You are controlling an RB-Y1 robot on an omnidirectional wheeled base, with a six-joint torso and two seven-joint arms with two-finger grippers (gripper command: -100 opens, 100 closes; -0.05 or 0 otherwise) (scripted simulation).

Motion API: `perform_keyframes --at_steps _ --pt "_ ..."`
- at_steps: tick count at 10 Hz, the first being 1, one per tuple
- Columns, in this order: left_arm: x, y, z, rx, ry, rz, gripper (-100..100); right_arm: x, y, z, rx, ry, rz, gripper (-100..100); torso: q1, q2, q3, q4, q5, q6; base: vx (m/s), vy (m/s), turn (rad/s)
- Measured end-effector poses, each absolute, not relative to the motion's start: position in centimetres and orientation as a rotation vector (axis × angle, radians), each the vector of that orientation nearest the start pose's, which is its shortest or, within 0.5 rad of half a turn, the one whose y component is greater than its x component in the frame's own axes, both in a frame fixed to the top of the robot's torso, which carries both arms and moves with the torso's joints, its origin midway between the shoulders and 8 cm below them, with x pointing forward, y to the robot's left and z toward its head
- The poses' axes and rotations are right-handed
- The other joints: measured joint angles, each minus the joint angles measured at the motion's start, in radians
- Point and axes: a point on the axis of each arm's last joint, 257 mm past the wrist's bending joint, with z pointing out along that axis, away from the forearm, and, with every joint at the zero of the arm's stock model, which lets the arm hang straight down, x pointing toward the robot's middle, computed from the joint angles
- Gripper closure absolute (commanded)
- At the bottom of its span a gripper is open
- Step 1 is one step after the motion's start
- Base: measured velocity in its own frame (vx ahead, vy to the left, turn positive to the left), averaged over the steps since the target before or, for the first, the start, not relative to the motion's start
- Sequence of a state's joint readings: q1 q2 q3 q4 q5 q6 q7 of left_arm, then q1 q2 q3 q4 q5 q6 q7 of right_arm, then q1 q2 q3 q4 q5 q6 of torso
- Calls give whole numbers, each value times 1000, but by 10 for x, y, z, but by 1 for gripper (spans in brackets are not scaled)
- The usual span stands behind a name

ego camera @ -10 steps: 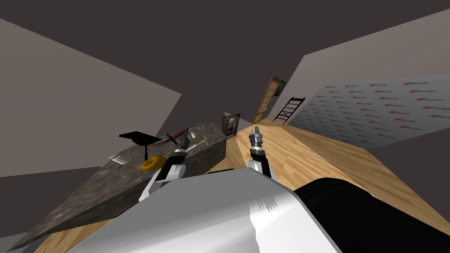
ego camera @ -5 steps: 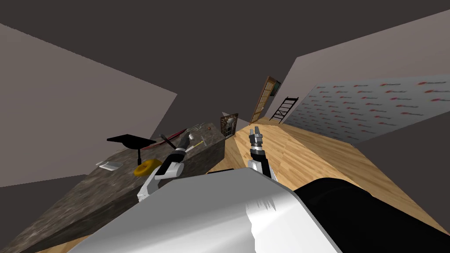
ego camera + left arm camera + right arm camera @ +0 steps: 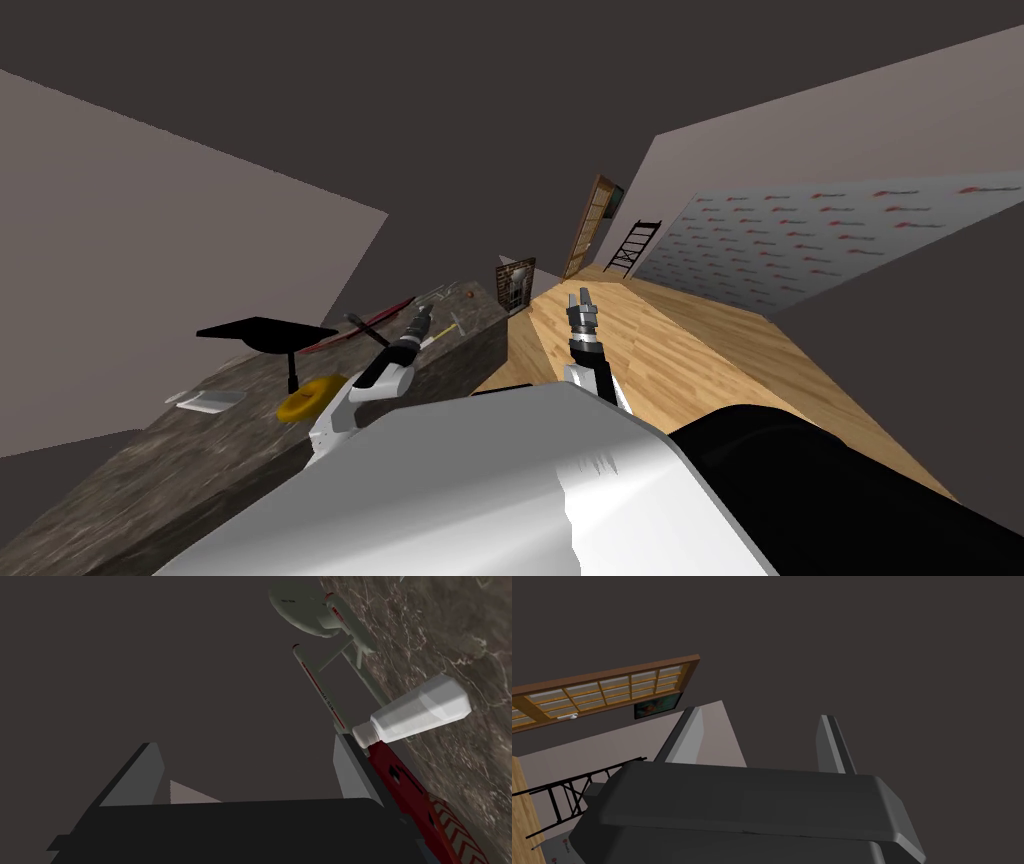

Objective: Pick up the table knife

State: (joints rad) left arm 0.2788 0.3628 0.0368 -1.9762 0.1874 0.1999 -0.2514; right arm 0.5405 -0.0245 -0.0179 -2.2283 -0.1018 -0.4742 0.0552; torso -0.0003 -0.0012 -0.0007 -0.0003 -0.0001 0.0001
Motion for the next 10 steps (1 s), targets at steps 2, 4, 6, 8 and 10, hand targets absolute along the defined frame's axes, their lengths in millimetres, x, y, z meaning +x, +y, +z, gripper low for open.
perform_keyframes --at_steps 2,4,6,8,10 --pt "471 346 -201 -945 1488 -787 -100 350 -304 -17 774 660 1253 0 0 0 0 0 0 0 14 -5 -108" --pt "473 349 -212 -966 1527 -751 -100 350 -304 -17 774 660 1253 0 0 1 0 0 0 -1 9 -4 -65" --pt "476 361 -225 -982 1577 -699 -100 350 -304 -17 774 660 1253 0 0 0 0 0 0 -1 15 -6 -139" --pt "480 377 -237 -998 1628 -643 -100 350 -304 -17 774 660 1253 0 0 0 0 0 0 -1 11 -1 -24" --pt "478 386 -245 -1015 1667 -601 -100 350 -304 -17 774 660 1253 0 0 0 0 0 0 0 11 -6 -125"
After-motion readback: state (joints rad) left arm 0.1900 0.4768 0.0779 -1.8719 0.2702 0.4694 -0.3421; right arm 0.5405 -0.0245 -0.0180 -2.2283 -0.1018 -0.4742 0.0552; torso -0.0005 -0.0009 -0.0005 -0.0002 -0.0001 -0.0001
